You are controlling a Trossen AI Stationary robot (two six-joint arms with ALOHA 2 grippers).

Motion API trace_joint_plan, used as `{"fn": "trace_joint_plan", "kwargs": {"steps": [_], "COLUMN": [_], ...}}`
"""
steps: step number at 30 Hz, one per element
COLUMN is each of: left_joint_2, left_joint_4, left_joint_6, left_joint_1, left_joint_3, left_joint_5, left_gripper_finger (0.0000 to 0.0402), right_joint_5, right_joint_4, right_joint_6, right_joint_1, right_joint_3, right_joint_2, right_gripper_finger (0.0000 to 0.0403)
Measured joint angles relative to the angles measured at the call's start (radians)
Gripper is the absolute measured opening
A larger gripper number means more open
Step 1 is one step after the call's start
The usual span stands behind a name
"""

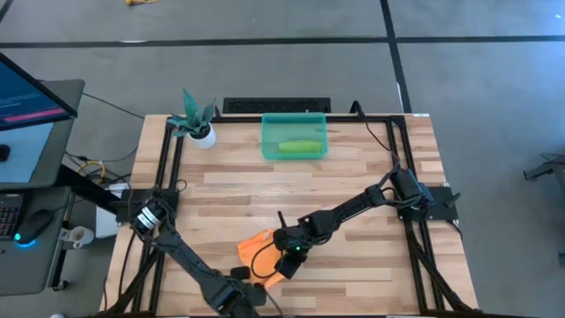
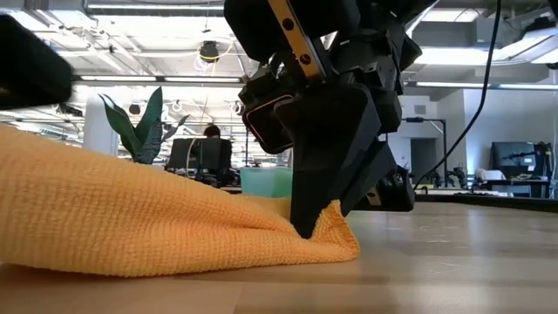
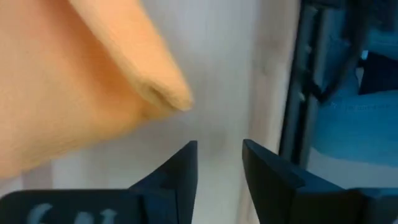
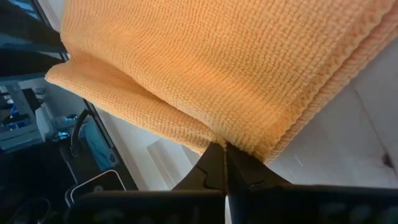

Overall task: Roll towel into tight, uniform cylinder
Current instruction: Roll the orange microfiber towel

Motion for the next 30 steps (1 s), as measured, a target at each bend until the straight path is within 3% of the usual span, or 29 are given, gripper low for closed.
{"fn": "trace_joint_plan", "kwargs": {"steps": [4,10,13,19,30], "left_joint_2": [0.000,0.000,0.000,0.007,0.010], "left_joint_4": [0.027,0.193,0.225,0.202,0.009], "left_joint_6": [0.033,0.234,0.298,0.301,0.106], "left_joint_1": [-0.055,-0.129,-0.135,-0.065,-0.024], "left_joint_3": [0.000,0.000,0.000,-0.044,-0.050], "left_joint_5": [-0.126,-0.456,-0.556,-0.543,-0.538], "left_gripper_finger": [0.0113,0.0105,0.0105,0.0104,0.0104], "right_joint_5": [0.002,0.005,0.006,0.007,0.008], "right_joint_4": [0.002,0.005,0.007,0.007,0.010], "right_joint_6": [0.000,0.000,0.000,0.000,-0.009], "right_joint_1": [0.001,0.001,0.001,0.003,0.004], "right_joint_3": [0.000,0.000,0.000,0.000,0.001], "right_joint_2": [0.000,0.000,0.000,0.000,0.000], "right_gripper_finger": [0.0010,0.0016,0.0014,0.0015,0.0017]}}
